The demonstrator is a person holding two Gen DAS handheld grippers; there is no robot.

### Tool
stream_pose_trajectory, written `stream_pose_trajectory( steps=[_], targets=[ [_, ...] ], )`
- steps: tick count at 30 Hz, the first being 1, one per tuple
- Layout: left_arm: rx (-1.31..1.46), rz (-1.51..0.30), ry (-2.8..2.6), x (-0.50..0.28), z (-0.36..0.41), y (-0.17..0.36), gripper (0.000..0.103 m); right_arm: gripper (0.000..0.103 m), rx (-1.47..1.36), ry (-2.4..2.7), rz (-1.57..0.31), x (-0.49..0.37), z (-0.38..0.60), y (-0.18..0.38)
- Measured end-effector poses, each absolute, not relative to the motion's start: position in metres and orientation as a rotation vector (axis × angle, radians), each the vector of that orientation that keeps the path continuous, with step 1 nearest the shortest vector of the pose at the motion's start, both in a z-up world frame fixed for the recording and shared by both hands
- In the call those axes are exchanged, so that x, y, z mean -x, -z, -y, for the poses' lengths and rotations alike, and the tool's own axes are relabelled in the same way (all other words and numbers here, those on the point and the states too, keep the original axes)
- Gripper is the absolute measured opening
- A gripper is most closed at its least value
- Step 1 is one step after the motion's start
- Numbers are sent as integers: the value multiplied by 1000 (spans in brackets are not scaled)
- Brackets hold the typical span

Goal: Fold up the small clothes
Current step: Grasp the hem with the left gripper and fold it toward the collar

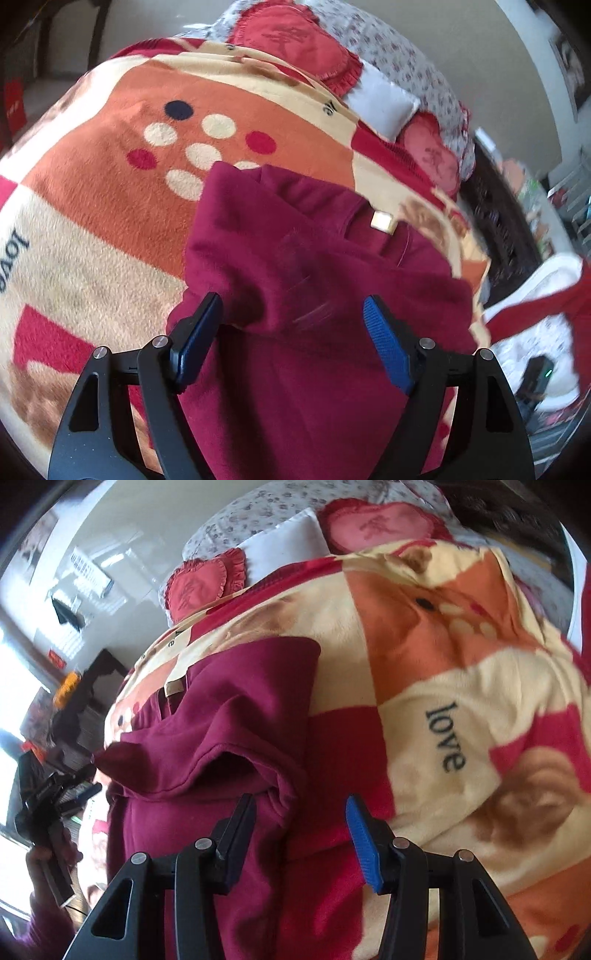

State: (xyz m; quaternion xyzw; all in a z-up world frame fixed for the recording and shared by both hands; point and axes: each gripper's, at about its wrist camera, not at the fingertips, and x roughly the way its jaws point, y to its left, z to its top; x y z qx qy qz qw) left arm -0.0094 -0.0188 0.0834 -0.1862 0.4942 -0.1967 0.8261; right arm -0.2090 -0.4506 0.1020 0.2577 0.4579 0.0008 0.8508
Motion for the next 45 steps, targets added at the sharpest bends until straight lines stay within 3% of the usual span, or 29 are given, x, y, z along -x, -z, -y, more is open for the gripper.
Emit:
stream_pose_trajectory(
  steps=[11,13,15,16,18,20,21,22,24,27,32,37,38,39,41,42,45],
  targets=[
    [265,-1142,400,4,63,-59,79,49,-426,-10,-966,202,432,-100],
    [232,-1144,415,6,72,-56,69,49,-399,5,-977,202,431,-97],
    [199,-1140,403,7,74,-58,50,49,-399,7,-971,201,429,-95],
    [194,-1132,411,6,74,-62,48,49,-399,9,-963,199,429,-94],
    [188,-1109,424,5,72,-71,28,49,-392,28,-945,193,429,-92],
    [172,-1085,437,0,71,-83,24,49,-368,34,-913,182,428,-90],
    [166,-1069,444,-2,70,-89,15,35,-343,45,-904,179,427,-91],
    [153,-1044,441,-6,68,-98,12,23,-314,59,-898,176,425,-94],
    [154,-1009,433,-12,62,-110,12,13,-269,62,-832,181,421,-113],
    [170,-967,406,-20,47,-118,12,10,-143,64,-770,198,409,-139],
    [178,-1055,388,-22,42,-87,12,8,13,64,-1000,204,395,-97],
    [115,-1097,413,-9,49,-77,13,8,-213,91,-1037,225,441,-97],
    [105,-1098,413,-8,50,-77,19,8,-262,87,-1009,227,450,-104],
    [98,-1097,411,-7,50,-77,30,10,-319,78,-959,229,458,-113],
    [101,-1080,397,-6,49,-75,48,26,-389,72,-881,225,466,-127],
    [110,-1071,387,-7,49,-75,53,46,-405,67,-865,219,465,-131],
    [122,-1077,384,-11,52,-70,53,50,-390,20,-862,201,447,-137]
  ],
)
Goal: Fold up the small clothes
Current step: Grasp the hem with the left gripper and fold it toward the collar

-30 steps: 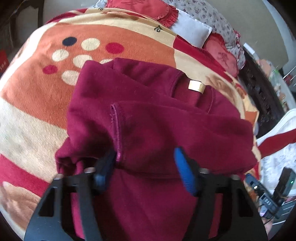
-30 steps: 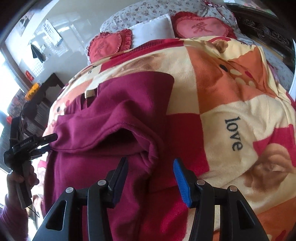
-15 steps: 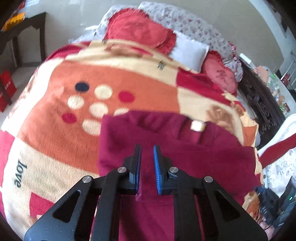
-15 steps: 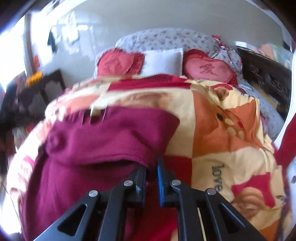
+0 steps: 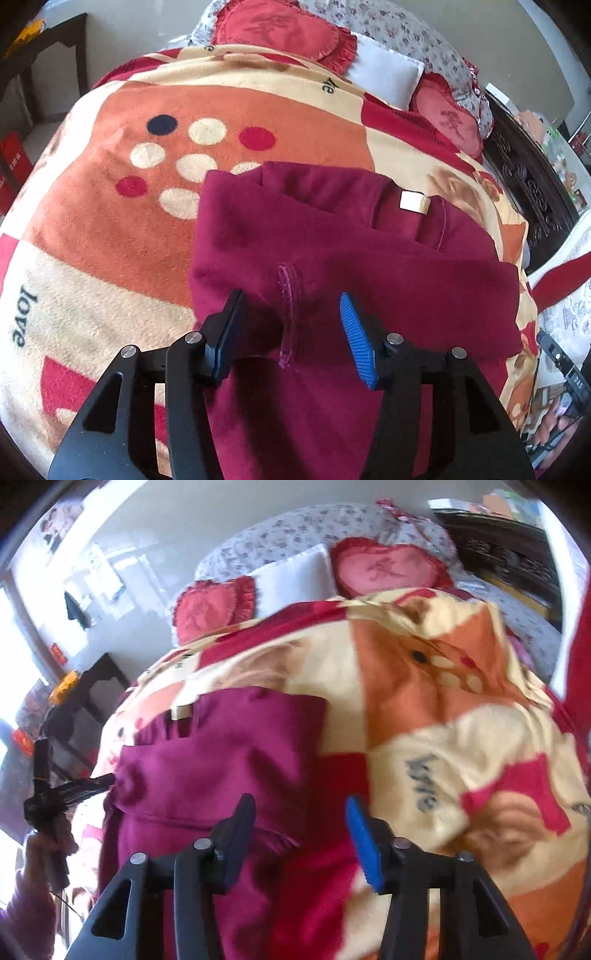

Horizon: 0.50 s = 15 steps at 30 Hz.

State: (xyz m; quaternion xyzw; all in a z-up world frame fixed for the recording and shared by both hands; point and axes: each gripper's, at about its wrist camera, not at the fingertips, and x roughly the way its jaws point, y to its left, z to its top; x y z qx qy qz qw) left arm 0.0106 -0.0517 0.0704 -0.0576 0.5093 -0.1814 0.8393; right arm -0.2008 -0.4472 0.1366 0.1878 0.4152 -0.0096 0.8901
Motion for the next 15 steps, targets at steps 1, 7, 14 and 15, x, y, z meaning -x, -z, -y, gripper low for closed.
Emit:
stream_pose_trajectory(
  steps=[1,7,14,15],
  targets=[
    [109,-1083,385,-13,55,-68,53,50,-379,2,-864,195,439,-136],
    [61,-1043,424,-25,77,-65,49,50,-321,-28,-872,191,407,-128],
    [35,-999,498,-27,78,-93,14,50,-318,-4,-849,194,413,-130],
    [41,-977,497,-29,75,-101,14,50,-318,-1,-842,194,415,-131]
  ],
)
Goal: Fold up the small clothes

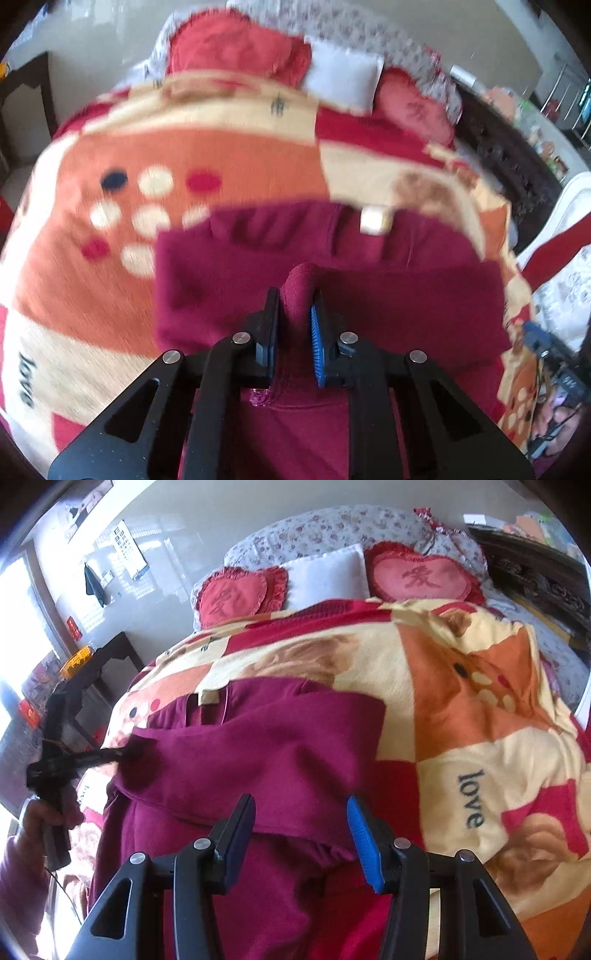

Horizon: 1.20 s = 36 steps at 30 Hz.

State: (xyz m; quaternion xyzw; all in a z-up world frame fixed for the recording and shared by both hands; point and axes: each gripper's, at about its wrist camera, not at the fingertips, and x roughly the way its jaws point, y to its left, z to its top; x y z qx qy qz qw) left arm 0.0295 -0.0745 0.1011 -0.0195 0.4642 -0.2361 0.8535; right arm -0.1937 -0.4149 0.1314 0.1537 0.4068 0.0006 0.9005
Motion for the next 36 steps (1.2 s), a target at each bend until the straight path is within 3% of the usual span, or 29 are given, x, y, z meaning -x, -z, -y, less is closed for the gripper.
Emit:
stream_pose_trajectory(
  steps=[6,10,12,15,17,22,27,30,36],
  targets=[
    [67,-1037,423,-56,63,-92,14,50,-269,-16,-862,177,405,-125],
    [47,-1069,392,-49,63,-74,16,44,-112,22,-1027,167,389,-92],
    [61,-1091,384,-47,61,-69,23,44,-154,22,-1077,170,397,-79],
    [70,-1106,362,-45,56,-68,45,44,-268,5,-1014,178,412,-93],
    [88,-1084,356,-41,53,-71,49,44,-312,8,-920,179,421,-110],
    [48,-1055,312,-32,55,-67,50,44,-255,-8,-896,154,408,-119],
    [-38,-1036,268,-24,61,-52,50,43,-104,153,-1020,119,408,-78],
    [-63,-1027,262,-15,61,-53,50,44,-254,130,-1018,126,431,-79],
    [-98,-1000,271,7,58,-64,50,44,-193,69,-1008,168,414,-110]
  ],
)
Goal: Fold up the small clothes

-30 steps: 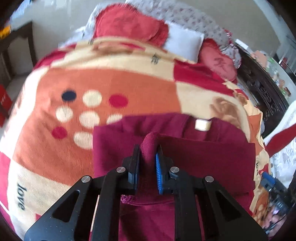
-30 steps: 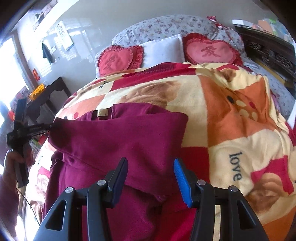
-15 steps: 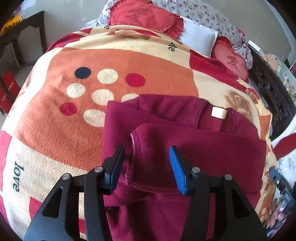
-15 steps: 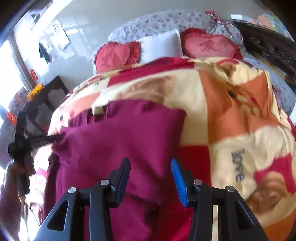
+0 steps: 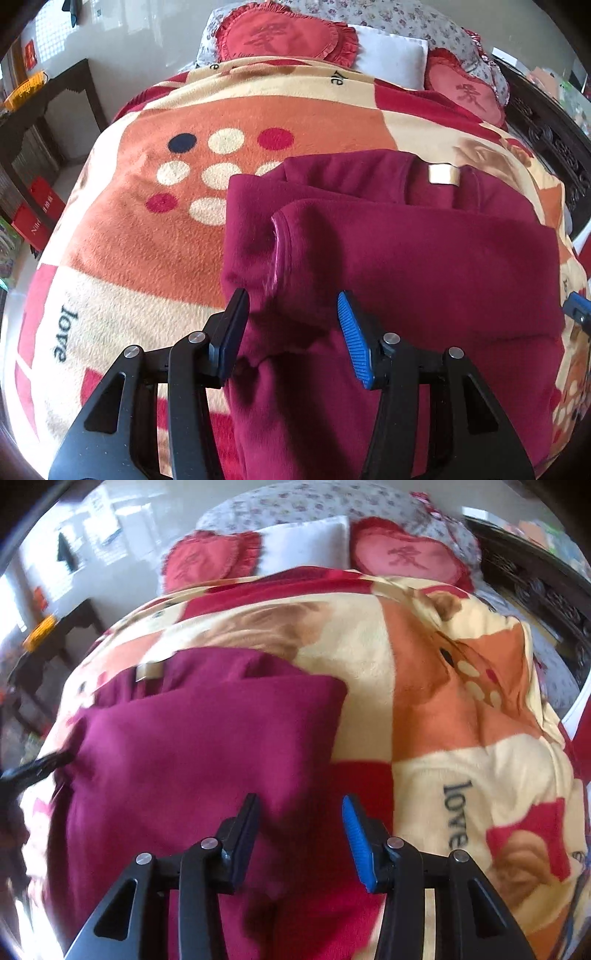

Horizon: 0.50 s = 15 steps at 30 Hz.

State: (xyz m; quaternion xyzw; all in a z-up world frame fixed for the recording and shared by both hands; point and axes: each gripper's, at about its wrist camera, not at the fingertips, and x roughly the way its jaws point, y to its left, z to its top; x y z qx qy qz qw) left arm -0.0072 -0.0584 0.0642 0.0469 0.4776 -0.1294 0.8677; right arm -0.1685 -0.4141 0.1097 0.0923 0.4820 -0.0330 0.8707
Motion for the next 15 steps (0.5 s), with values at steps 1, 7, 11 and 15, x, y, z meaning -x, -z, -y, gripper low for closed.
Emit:
stream_pose_trajectory(
  steps=[1,7,11,15],
  targets=[
    [-98,-999,276,11,59,-66,50,44,-186,60,-1008,173,411,-111],
    [-109,-991,286,39,58,-76,50,45,-117,80,-1062,171,395,-87],
    [-126,-969,294,60,55,-86,50,49,-183,113,-1098,168,405,-74],
    [-140,-956,304,78,52,-92,50,49,-143,101,-1063,184,398,-99]
  ],
)
